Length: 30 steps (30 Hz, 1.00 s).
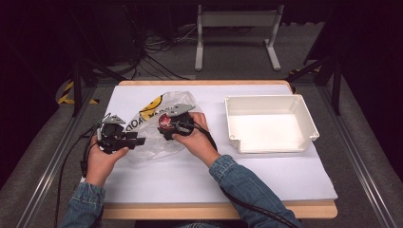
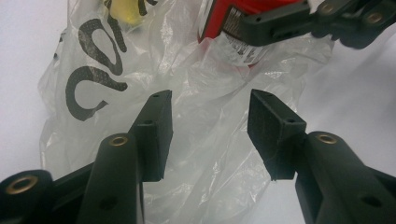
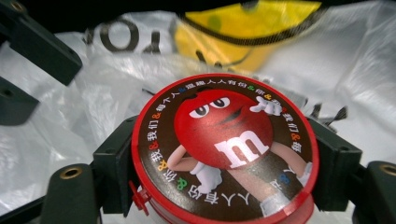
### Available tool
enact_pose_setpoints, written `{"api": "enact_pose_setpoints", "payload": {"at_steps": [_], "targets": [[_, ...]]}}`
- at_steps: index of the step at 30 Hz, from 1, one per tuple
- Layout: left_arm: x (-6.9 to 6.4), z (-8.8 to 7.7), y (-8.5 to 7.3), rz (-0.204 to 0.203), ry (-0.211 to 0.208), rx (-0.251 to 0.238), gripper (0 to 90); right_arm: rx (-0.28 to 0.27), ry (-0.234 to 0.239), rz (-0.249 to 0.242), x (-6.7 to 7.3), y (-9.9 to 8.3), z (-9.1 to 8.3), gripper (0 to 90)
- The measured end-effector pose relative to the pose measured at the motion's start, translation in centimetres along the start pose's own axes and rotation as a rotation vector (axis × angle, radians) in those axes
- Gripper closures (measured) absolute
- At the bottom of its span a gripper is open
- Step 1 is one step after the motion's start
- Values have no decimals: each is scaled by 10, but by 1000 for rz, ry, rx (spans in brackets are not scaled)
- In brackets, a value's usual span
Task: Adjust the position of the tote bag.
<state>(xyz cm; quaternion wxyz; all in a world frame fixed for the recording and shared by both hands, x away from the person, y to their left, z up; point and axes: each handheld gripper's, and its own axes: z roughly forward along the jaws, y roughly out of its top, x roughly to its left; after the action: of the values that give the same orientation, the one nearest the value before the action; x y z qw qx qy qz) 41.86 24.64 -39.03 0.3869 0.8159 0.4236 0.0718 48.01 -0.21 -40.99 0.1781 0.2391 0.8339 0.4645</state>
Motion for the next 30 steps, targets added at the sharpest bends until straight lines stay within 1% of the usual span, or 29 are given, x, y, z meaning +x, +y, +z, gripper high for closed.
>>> {"api": "enact_pose_setpoints", "payload": {"at_steps": [3, 7, 8, 12, 15, 17, 23, 27, 30], "targets": [[0, -2, 0, -6, 0, -6, 510, -13, 5, 4, -1, 8, -8, 246], [1, -6, 1, -4, 0, -17, 508, -16, 7, 0, -4, 17, -18, 245], [1, -7, 2, -10, -4, -21, 508, -18, 8, 1, -4, 19, -20, 246], [1, -13, 4, -4, -3, -35, 502, -17, 14, 6, -8, 26, -28, 246], [1, -15, 4, -2, -7, -35, 499, -15, 21, 8, -10, 29, -32, 246], [0, -17, 4, -1, -13, -34, 499, -17, 20, 2, -13, 36, -38, 246], [0, -22, 6, 6, -20, -38, 495, -7, 23, -8, -16, 44, -48, 246], [0, -26, 8, 12, -24, -38, 481, 6, 44, -13, -20, 49, -54, 246], [0, -28, 7, 14, -28, -41, 472, 6, 46, -23, -21, 52, -59, 246]]}}
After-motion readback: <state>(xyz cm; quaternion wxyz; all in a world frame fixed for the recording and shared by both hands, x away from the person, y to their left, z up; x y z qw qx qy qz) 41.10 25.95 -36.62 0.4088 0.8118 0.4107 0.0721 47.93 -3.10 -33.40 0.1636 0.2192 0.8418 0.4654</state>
